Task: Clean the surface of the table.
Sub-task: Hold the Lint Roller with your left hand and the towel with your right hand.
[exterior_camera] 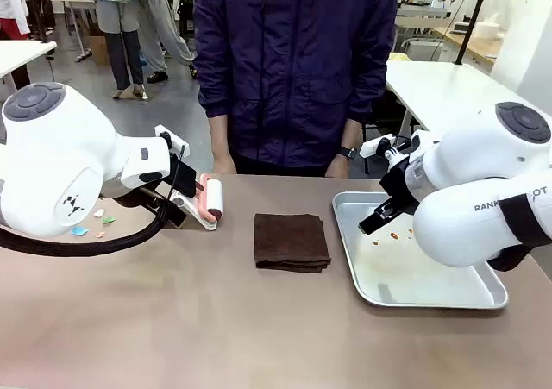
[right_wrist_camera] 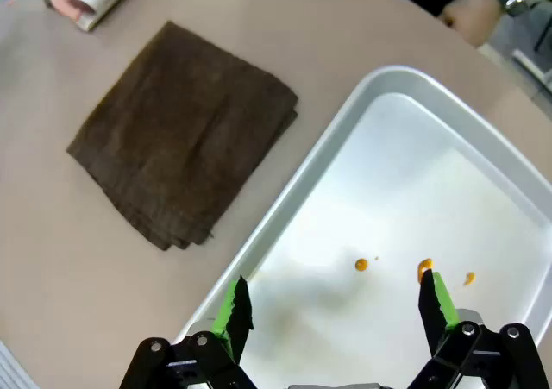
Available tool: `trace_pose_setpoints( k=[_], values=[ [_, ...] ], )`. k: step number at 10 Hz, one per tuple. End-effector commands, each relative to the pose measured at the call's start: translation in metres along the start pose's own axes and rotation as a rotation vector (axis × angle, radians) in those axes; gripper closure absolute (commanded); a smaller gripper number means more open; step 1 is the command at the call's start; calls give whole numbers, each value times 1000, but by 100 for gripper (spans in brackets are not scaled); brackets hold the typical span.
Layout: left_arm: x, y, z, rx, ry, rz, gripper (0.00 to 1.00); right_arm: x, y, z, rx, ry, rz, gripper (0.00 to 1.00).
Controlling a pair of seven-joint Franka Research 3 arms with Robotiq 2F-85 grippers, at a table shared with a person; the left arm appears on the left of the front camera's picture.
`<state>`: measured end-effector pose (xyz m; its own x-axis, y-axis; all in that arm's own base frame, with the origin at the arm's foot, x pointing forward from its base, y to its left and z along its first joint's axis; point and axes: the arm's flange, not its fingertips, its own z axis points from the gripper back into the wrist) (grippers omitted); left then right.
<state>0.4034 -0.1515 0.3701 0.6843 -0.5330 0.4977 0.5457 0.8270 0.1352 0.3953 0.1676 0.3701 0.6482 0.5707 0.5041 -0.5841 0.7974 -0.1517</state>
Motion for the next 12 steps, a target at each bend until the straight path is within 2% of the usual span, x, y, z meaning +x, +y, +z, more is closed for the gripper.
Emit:
trace_pose_setpoints(
  k=[1, 12],
  values=[
    [0, 0, 0, 0, 0, 0, 0, 0, 0, 0, 0, 0, 0, 0],
    [0, 0, 0, 0, 0, 0, 0, 0, 0, 0, 0, 0, 0, 0]
  ],
)
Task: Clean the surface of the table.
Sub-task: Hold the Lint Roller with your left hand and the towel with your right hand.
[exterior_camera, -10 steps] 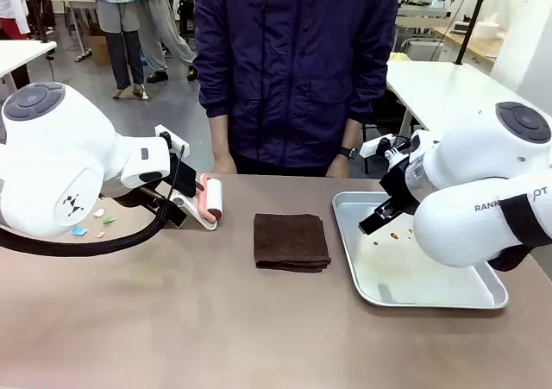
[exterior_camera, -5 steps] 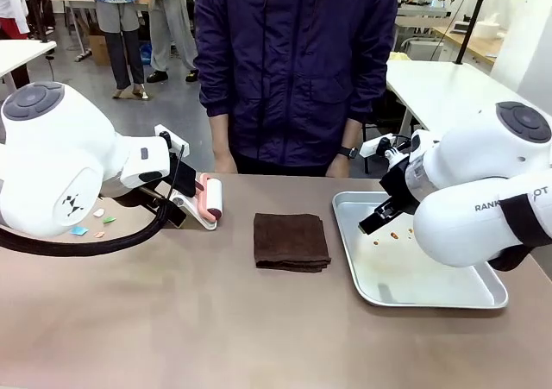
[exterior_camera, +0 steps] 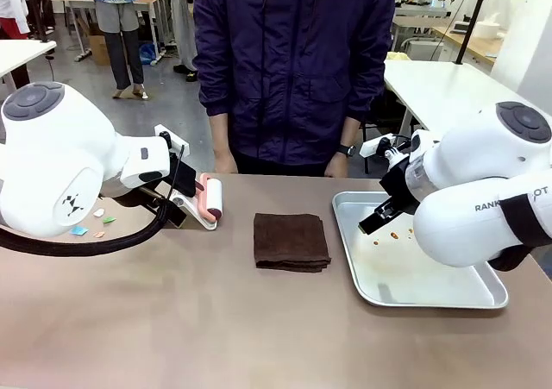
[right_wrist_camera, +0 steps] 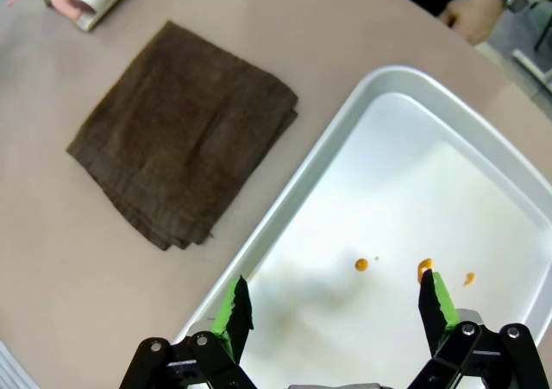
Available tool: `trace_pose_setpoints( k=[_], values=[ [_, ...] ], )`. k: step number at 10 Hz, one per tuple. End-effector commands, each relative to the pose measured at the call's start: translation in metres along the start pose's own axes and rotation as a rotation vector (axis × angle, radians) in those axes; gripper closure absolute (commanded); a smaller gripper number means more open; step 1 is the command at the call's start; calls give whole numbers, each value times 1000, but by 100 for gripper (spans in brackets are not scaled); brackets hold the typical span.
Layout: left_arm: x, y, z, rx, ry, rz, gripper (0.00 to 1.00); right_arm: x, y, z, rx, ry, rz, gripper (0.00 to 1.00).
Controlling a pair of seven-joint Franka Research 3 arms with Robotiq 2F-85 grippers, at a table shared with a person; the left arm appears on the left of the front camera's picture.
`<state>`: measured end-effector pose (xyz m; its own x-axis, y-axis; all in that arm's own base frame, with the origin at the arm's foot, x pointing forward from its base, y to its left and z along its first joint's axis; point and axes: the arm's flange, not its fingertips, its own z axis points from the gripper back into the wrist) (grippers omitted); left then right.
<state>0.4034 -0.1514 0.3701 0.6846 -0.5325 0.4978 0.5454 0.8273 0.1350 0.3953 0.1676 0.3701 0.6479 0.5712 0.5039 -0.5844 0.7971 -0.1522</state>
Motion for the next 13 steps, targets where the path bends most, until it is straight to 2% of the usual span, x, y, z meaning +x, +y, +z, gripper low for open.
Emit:
trace_pose_setpoints(
  k=[1, 4, 5, 6, 7, 8, 9, 10, 11, 12, 13],
  values=[
    [0, 0, 0, 0, 0, -1, 0, 0, 0, 0, 0, 0, -1, 0],
    [0, 0, 0, 0, 0, 0, 0, 0, 0, 0, 0, 0, 0, 0],
    [4, 3, 7, 16, 32, -16, 0, -3, -1, 5, 137, -32, 11, 0],
    [12, 5, 17, 106, 120, 11, 0, -7, -3, 18, 339, -51, -8, 0],
    [20, 6, 25, 206, 184, 69, 0, -12, -4, 30, 432, -24, -84, 0],
    [30, 5, 33, 299, 157, 109, 0, -16, -7, 42, 530, -21, -185, 0],
    [35, -2, 42, 413, 117, 249, 0, -23, -8, 51, 571, -22, -248, 0],
    [45, 2, 48, 356, 126, 254, 0, -28, -10, 53, 538, 9, -303, 0],
    [19, 34, 43, 292, 122, 131, 0, -30, -12, 54, 468, 85, -363, 0],
    [19, 34, 43, 292, 122, 131, 0, -10, 6, 61, 596, -37, -219, 0],
    [19, 34, 43, 292, 122, 131, 0, -10, 6, 61, 596, -37, -219, 0]
  ],
)
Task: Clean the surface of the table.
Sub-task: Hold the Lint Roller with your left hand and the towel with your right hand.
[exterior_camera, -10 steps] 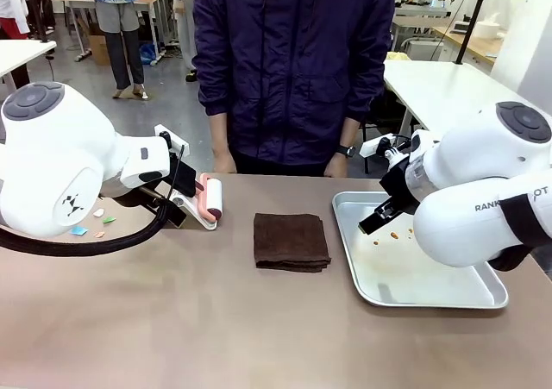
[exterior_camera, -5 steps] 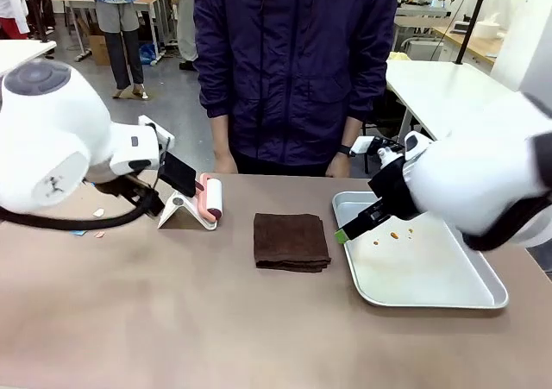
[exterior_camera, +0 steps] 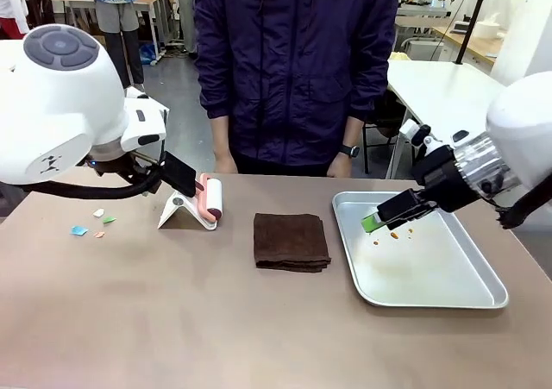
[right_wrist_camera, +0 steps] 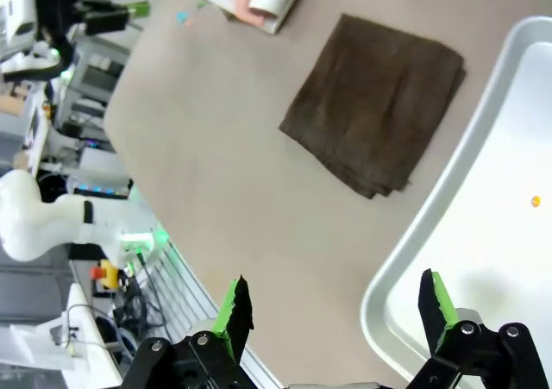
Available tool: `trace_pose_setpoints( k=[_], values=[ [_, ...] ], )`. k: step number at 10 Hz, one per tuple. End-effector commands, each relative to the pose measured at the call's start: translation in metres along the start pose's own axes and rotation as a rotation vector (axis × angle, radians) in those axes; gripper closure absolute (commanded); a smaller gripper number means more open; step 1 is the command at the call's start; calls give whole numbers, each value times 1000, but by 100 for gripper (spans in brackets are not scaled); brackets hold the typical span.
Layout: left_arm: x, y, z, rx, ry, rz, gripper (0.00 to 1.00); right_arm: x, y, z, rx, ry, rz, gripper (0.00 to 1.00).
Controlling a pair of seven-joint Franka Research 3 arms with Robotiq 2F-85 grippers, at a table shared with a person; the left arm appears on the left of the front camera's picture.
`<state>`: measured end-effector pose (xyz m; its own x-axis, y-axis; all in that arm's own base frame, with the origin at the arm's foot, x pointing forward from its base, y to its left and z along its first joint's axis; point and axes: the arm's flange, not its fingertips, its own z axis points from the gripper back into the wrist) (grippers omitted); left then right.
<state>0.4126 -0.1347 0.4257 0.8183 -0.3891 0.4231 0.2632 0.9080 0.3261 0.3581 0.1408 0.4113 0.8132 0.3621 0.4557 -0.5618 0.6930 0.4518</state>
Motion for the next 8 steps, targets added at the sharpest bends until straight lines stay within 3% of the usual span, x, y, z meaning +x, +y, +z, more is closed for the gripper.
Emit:
trace_pose_setpoints(
  k=[1, 8],
  values=[
    [-4, 8, -6, -18, -13, -34, 0, 5, 13, -5, 41, -21, 64, 0],
    [-4, 8, -6, -18, -13, -34, 0, 5, 13, -5, 41, -21, 64, 0]
  ],
)
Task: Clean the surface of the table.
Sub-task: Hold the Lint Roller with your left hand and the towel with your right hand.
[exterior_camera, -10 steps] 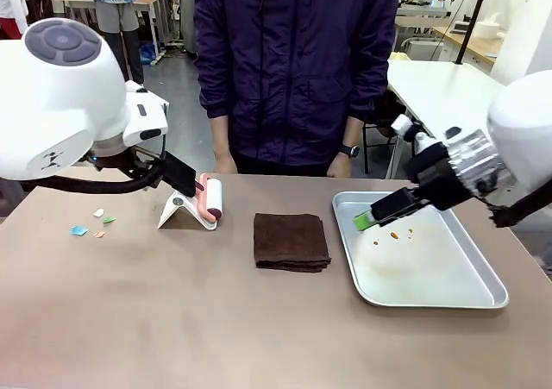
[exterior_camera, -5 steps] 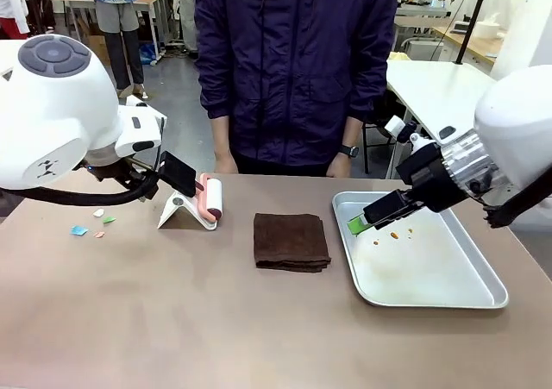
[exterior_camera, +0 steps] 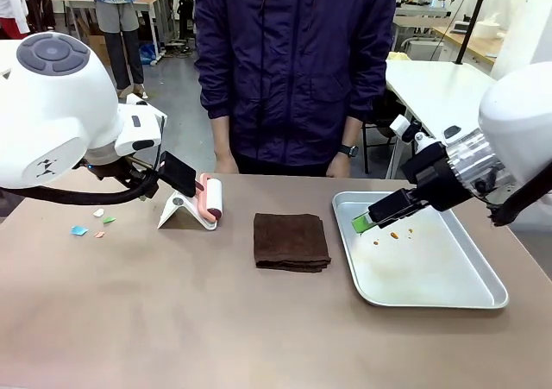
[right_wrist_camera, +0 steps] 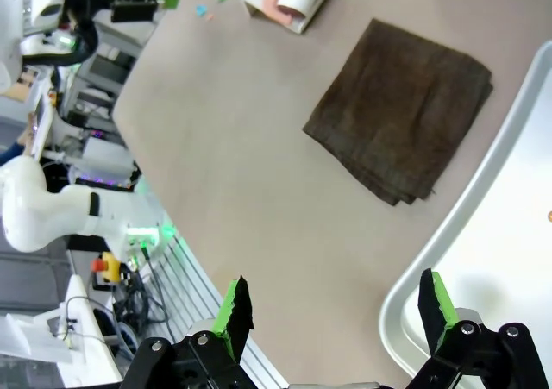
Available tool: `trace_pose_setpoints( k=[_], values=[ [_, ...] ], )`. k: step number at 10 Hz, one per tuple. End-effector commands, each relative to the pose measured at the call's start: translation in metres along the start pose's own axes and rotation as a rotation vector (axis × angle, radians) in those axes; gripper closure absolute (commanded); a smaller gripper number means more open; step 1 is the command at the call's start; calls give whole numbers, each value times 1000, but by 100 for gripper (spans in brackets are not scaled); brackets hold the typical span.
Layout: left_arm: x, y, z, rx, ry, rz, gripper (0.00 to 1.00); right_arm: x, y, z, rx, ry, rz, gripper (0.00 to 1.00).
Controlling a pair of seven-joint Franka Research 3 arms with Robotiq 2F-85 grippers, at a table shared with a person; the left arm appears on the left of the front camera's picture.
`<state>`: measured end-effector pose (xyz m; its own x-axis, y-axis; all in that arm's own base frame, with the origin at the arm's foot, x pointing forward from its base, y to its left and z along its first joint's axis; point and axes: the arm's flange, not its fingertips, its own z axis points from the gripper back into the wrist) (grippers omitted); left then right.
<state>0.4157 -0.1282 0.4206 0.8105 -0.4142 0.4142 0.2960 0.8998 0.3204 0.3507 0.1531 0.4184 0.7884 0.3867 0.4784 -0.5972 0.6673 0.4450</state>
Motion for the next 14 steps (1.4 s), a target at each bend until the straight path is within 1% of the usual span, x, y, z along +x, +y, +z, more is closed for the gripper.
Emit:
trace_pose_setpoints(
  k=[1, 3, 4, 5, 6, 7, 8, 9, 10, 11, 12, 14],
  values=[
    [-2, 2, 1, 3, -13, -6, 0, 3, -3, -4, 25, -16, 23, 0],
    [-2, 2, 1, 3, -13, -6, 0, 3, -3, -4, 25, -16, 23, 0],
    [0, 0, 0, 0, 0, 0, 0, 1, 1, 0, -1, 2, 2, 0],
    [-4, 7, 14, -234, 0, -25, 0, 1, 2, 11, 68, 5, -73, 0],
    [-11, 19, 24, -421, 54, -13, 0, 1, 0, 26, 101, 24, -206, 0],
    [-21, 35, 32, -552, 127, -9, 0, 1, -5, 43, 111, 7, -351, 0],
    [-30, 49, 43, -660, 147, -2, 0, 0, -10, 57, 160, -12, -437, 0],
    [-42, 65, 56, -831, 79, -7, 0, -4, -14, 71, 258, -5, -485, 0],
    [-56, 85, 70, -1011, -27, -5, 0, -10, -23, 84, 315, -24, -547, 0],
    [-75, 110, 83, -1095, -115, 58, 0, -26, -32, 101, 421, -57, -548, 0],
    [-89, 125, 93, -1094, -175, 83, 0, -45, -41, 119, 502, -107, -531, 0],
    [-118, 165, 90, -1079, -204, 247, 0, -86, -66, 158, 576, -268, -539, 0]
  ],
)
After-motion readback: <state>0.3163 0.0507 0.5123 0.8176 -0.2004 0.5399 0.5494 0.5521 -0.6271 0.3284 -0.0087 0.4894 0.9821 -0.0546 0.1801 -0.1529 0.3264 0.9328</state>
